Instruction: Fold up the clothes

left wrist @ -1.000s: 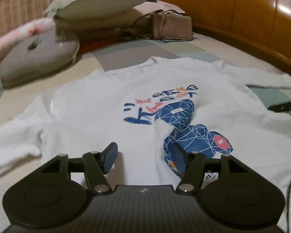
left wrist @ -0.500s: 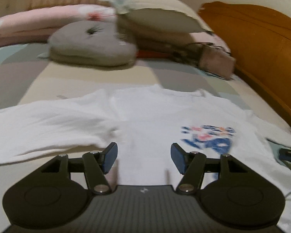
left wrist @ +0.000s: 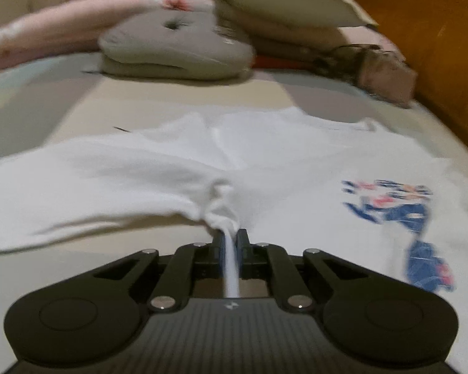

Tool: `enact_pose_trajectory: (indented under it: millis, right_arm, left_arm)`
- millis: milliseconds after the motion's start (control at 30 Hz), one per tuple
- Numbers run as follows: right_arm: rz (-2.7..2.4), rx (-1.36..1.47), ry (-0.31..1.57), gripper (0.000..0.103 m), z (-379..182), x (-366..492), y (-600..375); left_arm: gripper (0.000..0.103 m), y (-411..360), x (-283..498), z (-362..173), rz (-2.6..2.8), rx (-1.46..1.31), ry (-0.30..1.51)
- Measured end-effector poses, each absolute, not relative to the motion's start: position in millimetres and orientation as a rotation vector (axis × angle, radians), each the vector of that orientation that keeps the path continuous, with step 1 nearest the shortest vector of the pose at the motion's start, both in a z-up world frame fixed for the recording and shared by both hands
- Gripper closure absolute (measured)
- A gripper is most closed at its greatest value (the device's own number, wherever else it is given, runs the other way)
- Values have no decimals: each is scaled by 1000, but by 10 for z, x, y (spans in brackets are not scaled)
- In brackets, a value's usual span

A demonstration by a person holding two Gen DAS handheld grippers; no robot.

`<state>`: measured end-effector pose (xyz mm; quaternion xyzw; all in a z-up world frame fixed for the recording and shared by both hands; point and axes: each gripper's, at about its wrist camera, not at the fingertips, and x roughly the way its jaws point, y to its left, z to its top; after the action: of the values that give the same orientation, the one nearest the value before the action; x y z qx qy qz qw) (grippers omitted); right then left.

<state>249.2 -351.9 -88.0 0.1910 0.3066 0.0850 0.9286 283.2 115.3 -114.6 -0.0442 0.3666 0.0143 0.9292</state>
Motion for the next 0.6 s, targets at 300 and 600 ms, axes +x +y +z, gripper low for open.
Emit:
enact_pose_trajectory:
  millis: [300,600]
  right_arm:
    - [322,143,669,21,-766,2269,-2968]
    - [410,-115,818,14,-1067,1993,-2216]
  left_arm:
    - [76,790,2499,-769,-186,-4,687]
    - [73,693,2415,-1108,-316,100,779]
